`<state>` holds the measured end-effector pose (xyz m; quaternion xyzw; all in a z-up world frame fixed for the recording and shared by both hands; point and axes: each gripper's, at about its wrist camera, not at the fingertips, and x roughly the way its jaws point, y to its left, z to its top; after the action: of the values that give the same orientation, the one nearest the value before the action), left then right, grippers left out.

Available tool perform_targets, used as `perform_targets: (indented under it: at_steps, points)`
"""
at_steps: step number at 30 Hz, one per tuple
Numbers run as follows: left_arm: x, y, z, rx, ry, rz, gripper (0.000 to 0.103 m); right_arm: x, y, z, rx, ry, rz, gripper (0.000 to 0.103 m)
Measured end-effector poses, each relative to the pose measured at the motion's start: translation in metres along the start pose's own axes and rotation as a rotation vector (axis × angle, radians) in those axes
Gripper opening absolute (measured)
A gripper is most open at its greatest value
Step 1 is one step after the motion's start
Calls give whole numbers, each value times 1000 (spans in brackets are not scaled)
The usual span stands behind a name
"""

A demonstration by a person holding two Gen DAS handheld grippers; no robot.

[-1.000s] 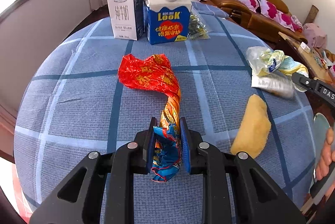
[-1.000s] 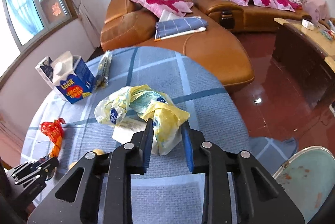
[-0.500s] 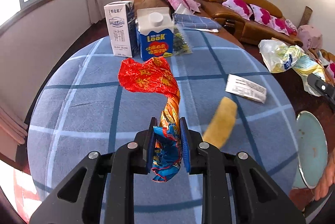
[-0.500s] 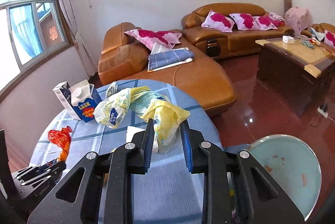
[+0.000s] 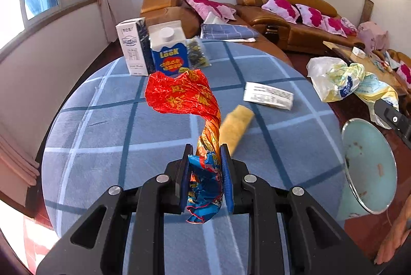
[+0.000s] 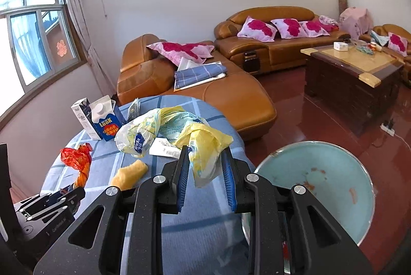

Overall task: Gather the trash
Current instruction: 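Carry the red-blue wrapper in the left gripper while the right carries the yellow-white wrapper over the bucket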

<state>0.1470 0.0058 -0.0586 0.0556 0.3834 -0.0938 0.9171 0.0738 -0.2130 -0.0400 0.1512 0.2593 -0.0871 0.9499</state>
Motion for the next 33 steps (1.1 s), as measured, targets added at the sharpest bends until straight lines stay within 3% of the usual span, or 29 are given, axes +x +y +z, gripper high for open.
perform_targets:
  at_steps: [19, 33]
  points:
    - [-32, -58, -21, 80, -11, -50, 22, -51, -46, -25, 65, -31, -62, 26]
    - [-33, -119, -26, 181, 0, -109, 22, -70, -98, -38, 122, -53, -181, 26]
